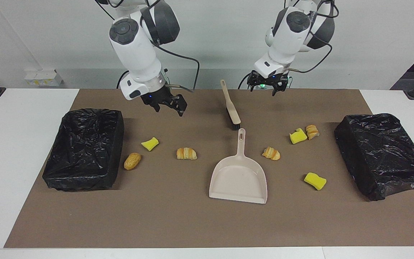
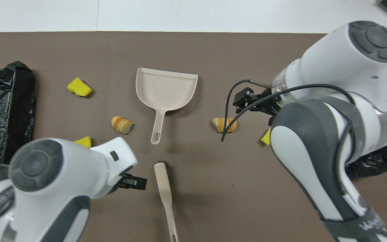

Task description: Sweep and dump trash in bin

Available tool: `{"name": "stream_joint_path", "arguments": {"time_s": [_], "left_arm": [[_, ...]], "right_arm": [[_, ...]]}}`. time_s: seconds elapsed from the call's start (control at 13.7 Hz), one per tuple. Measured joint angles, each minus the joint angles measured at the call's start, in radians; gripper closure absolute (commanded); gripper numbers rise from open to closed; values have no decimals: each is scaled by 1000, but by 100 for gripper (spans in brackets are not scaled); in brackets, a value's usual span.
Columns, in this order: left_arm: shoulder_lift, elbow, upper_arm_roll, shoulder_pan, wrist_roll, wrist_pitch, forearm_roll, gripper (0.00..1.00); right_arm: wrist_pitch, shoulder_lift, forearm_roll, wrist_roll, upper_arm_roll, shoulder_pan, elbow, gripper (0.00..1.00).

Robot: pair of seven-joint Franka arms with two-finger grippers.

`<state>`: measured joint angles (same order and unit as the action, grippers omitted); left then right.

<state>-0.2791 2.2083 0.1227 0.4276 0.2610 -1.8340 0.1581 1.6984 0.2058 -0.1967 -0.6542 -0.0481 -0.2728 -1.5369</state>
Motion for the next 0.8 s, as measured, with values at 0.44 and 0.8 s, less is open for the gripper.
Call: {"name": "stream_joint_path", "arguments": {"time_s": [0.44,0.8], "left_arm": [[-8,317,4,337,385,-400,1,0],[-1,395,1,417,493,-493,1,29]], "right_arm": [[117,137,-83,-139,-2,-43,37,0],[208,194,-95,-244,-4,-102,46,0]]}}
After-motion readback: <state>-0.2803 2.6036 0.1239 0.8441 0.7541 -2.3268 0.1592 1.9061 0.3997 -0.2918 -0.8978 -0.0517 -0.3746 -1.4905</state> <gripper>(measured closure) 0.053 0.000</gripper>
